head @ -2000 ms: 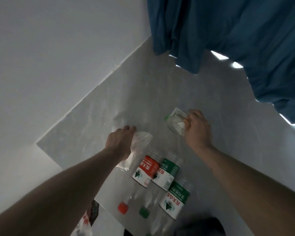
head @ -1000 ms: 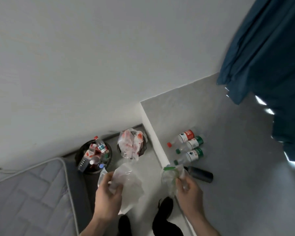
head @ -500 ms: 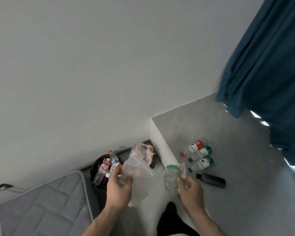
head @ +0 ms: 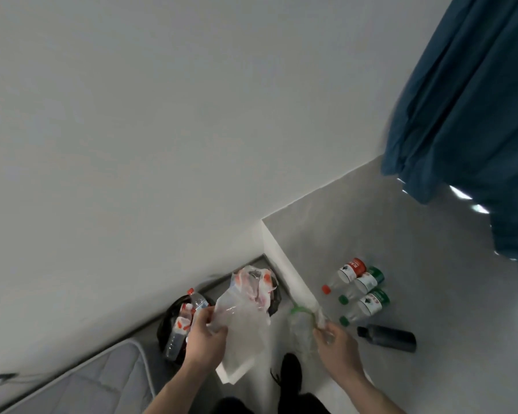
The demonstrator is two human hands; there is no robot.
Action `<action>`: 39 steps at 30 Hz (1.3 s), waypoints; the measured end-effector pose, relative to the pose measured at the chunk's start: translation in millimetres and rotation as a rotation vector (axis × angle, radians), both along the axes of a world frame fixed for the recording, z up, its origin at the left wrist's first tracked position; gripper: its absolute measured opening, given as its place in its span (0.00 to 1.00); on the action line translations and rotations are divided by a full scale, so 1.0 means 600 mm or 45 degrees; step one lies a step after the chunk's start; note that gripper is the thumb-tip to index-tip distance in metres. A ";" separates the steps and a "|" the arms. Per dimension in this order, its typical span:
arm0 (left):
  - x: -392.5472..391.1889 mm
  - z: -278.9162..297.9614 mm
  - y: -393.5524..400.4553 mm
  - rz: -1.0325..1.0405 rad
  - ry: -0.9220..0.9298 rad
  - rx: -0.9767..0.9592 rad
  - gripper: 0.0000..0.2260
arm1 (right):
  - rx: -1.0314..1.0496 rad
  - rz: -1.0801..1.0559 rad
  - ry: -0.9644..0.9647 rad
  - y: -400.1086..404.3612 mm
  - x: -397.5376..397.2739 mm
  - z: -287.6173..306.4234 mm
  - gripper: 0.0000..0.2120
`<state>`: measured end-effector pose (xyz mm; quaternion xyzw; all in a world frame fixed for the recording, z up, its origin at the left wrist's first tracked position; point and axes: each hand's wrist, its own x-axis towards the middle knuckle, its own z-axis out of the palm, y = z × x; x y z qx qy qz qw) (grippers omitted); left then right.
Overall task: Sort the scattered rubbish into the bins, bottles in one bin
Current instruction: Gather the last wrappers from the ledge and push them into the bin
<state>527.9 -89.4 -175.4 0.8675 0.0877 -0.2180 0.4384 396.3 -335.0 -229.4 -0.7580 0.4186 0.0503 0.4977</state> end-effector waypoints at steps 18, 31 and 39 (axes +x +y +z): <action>0.283 -0.175 0.000 -0.131 0.392 0.095 0.06 | 0.020 -0.078 0.348 0.081 0.227 -0.086 0.07; 0.400 -0.462 -0.047 -0.283 0.486 0.253 0.12 | 0.022 -0.157 0.437 0.082 0.331 -0.337 0.16; 0.432 -0.725 -0.117 -0.570 0.423 0.325 0.20 | -0.130 0.102 0.322 0.066 0.428 -0.628 0.19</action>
